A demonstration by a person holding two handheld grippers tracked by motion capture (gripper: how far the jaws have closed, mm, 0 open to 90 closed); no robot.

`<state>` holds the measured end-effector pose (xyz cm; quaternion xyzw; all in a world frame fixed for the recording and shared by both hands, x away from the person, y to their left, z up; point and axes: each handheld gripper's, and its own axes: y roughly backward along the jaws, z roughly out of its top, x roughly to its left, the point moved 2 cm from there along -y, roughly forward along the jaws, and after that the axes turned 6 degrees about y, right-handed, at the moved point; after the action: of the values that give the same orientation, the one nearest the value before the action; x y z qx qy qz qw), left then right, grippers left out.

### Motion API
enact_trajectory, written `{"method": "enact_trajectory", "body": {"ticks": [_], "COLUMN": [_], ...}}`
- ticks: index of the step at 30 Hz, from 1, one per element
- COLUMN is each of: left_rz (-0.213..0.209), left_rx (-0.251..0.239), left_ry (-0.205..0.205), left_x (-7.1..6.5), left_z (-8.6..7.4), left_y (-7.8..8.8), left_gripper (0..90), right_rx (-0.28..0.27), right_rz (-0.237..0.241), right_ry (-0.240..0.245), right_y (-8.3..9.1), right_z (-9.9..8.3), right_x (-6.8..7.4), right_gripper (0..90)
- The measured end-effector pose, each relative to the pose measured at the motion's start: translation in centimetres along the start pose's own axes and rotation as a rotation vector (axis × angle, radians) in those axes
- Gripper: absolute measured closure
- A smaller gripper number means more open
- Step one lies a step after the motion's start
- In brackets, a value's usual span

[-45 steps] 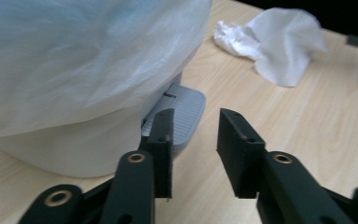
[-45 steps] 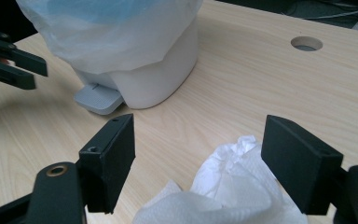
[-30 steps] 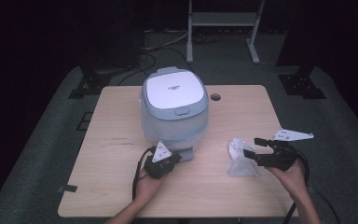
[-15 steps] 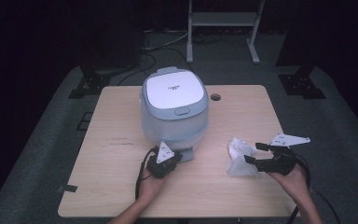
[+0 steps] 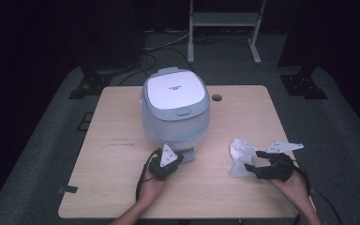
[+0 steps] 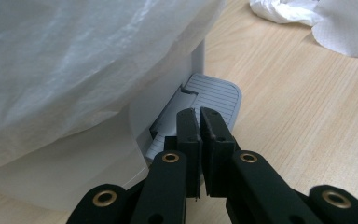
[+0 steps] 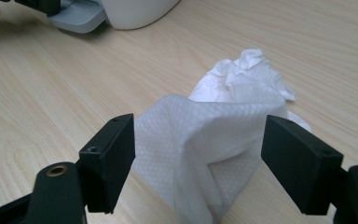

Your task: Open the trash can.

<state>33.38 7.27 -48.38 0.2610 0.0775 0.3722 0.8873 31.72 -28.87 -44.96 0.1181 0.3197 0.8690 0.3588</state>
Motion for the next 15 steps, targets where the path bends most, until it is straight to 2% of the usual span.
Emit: {"method": "enact_trajectory", "body": {"ticks": [5,7,15], "left_rz": [0.004,0.002,0.007], "left_rx": [0.014,0.012,0.030], "left_ry": [-0.016,-0.007,-0.022], "left_x": [0.0,0.0,-0.1], "left_z": [0.1,0.1,0.2], "left_y": [0.0,-0.1,-0.1], "left_gripper": [88.3,88.3,89.0], "right_rx": [0.004,0.011,0.037], "right_rz": [0.003,0.000,-0.014], "right_ry": [0.010,0.021,0.017], "right_y": [-0.3,-0.4,-1.1], "right_z": [0.1,0.1,0.1], "right_x": [0.6,0.7,0.5], "right_gripper": [25.6,25.6,30.5]}}
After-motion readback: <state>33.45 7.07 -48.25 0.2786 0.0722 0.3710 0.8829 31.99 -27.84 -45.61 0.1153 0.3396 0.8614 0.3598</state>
